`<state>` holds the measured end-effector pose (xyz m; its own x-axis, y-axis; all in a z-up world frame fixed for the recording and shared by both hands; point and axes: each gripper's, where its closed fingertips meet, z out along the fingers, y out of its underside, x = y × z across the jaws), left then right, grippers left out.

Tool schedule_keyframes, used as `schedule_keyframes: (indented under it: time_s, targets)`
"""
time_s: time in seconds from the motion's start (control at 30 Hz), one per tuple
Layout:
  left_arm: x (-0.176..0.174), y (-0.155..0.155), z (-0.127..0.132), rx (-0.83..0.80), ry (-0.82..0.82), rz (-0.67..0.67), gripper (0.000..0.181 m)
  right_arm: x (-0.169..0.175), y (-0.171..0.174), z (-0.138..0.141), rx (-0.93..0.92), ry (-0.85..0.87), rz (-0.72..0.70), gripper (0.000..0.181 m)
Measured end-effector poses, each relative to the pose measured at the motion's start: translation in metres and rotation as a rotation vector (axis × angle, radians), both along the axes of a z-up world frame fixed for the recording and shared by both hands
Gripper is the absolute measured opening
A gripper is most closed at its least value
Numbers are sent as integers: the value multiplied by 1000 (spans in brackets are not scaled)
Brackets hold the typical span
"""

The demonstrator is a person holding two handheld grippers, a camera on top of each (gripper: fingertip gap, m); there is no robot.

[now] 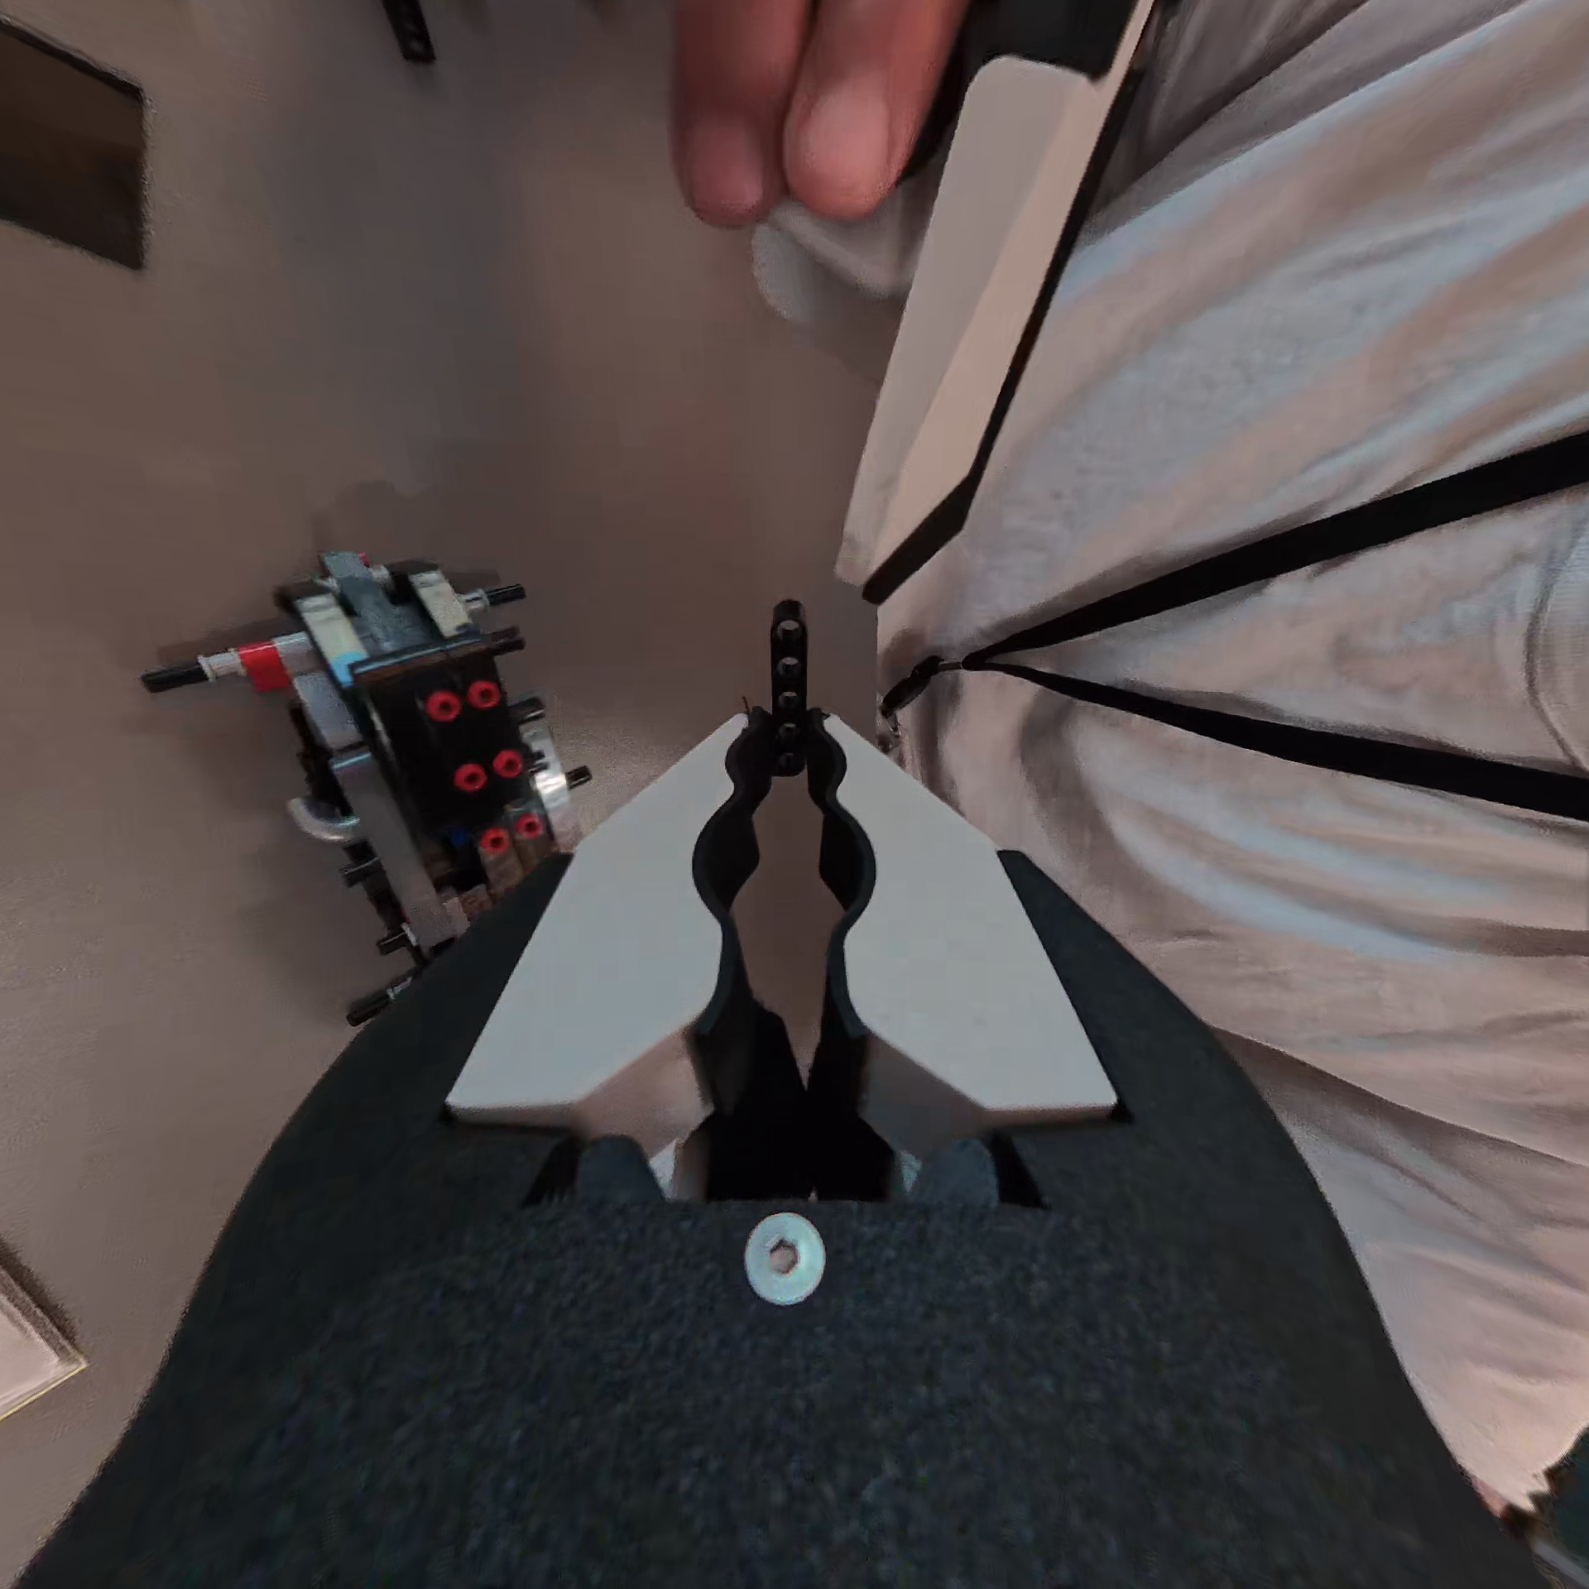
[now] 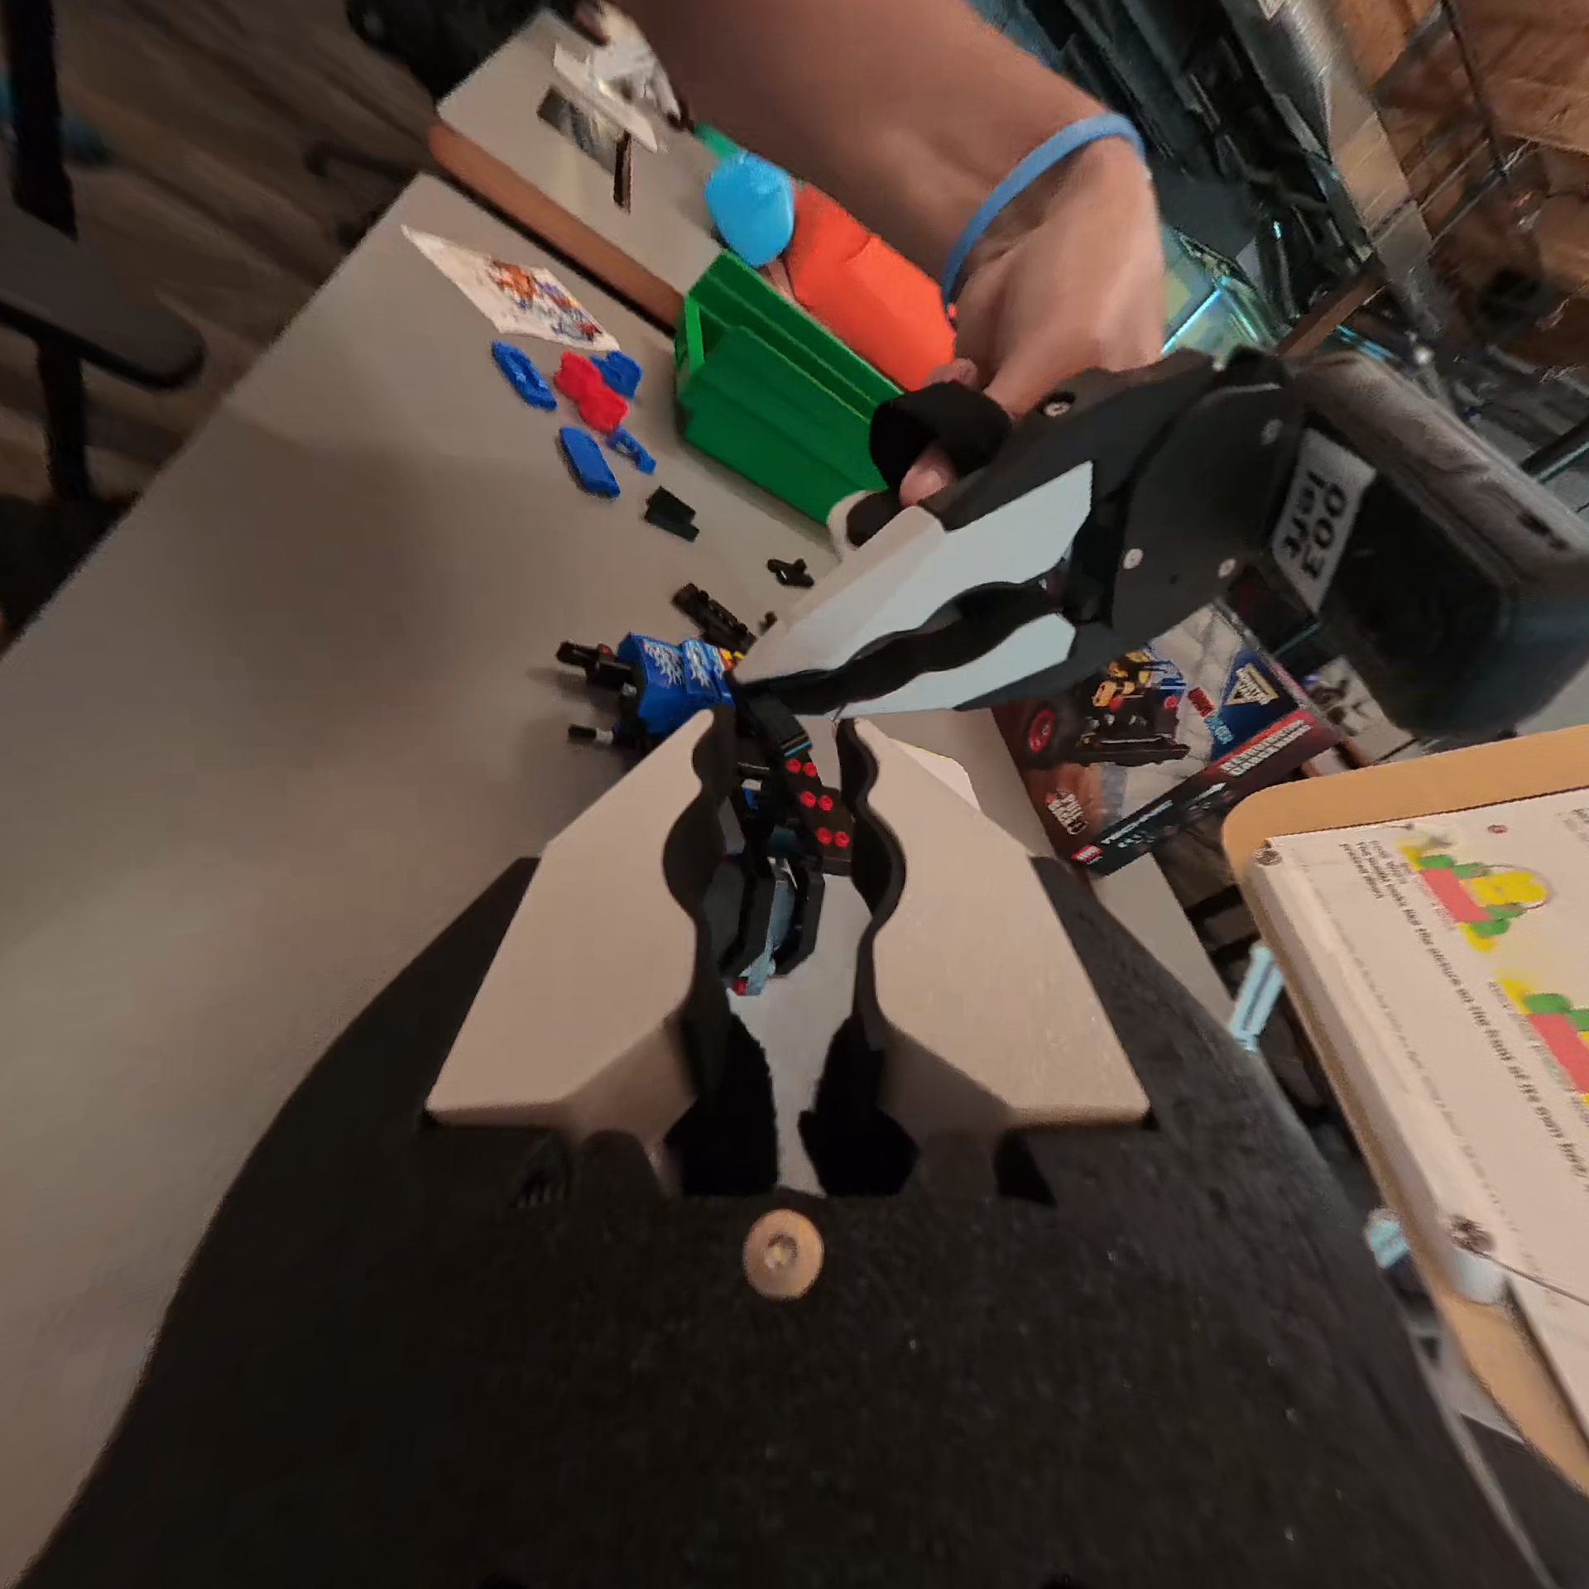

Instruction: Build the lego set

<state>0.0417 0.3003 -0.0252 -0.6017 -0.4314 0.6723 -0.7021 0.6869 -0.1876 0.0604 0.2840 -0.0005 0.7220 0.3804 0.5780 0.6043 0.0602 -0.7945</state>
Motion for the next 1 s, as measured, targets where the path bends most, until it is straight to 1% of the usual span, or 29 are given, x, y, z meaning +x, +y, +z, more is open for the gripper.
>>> schedule_keyframes:
  time_s: [0.13, 0.23, 0.27, 0.37, 0.47, 0.57, 0.63, 0.7, 0.73, 0.8, 0.87, 1.0]
  targets:
    - [-7, -16, 1, 32, 21, -57, 6, -6, -1, -15, -34, -125, -3, 19]
    - [-11, -22, 0, 57, 29, -77, 6, -11, -4, -16, -24, -177, 4, 14]
    - [-11, -23, 0, 68, 32, -79, 6, -13, -5, -17, -27, -195, 11, 11]
    - [-12, -24, -1, 90, 34, -75, 6, -14, -7, -19, -33, -241, 10, 10]
    - [-7, -20, -3, 106, -7, -61, 6, -12, -4, -24, -79, -247, -9, 8]
    - [5, -13, -6, 129, -150, -39, 8, 0, 3, -29, -103, -238, -62, 7]
    - [11, -11, -4, 119, -259, -25, 10, 4, 4, -28, -113, -186, -57, 7]
    - [16, -7, -4, 127, -394, -9, 23, 9, 5, -27, -129, -135, -66, 7]
    - [16, -4, -5, 130, -468, -4, 24, 11, 5, -26, -132, -112, -65, 7]
    - [20, 1, -6, 127, -616, 46, 26, 14, 5, -24, -141, -54, -56, 7]
    - [19, 2, -4, 83, -745, 103, 27, 16, 6, -22, -153, 9, -48, 7]
    - [8, 7, 2, 62, -987, 242, 27, 11, 6, -15, -193, 214, 23, 7]
